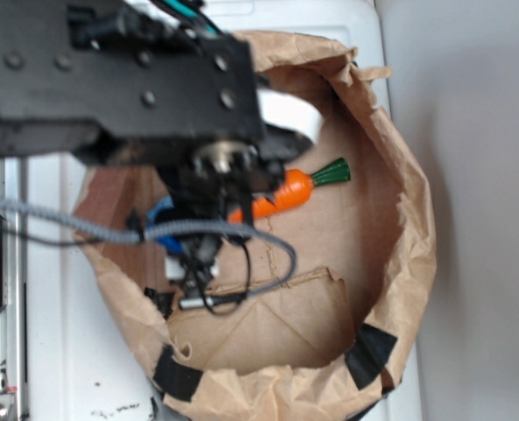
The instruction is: Grab the blue sponge.
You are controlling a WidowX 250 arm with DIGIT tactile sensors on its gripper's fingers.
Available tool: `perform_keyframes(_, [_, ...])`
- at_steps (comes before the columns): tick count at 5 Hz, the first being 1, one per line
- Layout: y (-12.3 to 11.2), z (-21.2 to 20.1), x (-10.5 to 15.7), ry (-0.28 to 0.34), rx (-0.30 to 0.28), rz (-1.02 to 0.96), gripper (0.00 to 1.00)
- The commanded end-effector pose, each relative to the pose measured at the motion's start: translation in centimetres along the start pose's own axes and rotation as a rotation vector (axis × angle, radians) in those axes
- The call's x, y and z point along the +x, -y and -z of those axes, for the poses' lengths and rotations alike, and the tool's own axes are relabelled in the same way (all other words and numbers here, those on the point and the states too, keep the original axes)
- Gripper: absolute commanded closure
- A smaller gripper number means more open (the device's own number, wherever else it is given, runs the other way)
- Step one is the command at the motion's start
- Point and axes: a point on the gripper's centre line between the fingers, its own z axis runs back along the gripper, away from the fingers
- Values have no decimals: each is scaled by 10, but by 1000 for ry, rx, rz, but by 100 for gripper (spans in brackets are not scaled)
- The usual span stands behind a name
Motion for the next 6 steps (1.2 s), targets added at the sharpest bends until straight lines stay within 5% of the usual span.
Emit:
perform_keyframes(1, [-17, 32, 5, 48, -40, 53, 0])
perform_keyframes(3, [10, 62, -5, 25, -3, 60, 0])
perform_keyframes(4, [9, 64, -15, 62, 21, 24, 100])
perform_keyframes(6, [2, 50, -43, 165, 53, -8, 100])
